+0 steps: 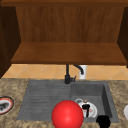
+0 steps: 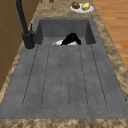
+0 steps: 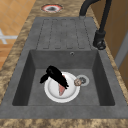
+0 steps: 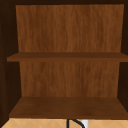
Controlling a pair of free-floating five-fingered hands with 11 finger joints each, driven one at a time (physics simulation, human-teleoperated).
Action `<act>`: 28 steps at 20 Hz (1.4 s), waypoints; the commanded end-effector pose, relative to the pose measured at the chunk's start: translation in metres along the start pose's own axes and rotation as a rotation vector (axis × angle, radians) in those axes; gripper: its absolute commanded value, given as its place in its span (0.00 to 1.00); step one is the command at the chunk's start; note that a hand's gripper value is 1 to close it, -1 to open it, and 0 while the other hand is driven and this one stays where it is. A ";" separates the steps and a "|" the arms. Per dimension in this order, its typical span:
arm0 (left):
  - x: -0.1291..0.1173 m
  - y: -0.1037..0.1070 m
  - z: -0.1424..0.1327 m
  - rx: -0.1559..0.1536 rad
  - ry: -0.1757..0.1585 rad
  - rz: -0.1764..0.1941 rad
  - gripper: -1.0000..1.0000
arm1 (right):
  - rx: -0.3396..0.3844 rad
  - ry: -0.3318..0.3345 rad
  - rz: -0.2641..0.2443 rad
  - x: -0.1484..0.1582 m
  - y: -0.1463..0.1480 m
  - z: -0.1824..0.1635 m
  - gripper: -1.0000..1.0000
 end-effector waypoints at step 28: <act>-0.033 0.003 0.007 -0.008 -0.005 0.042 0.00 | 0.000 0.000 0.000 0.000 0.000 0.000 0.50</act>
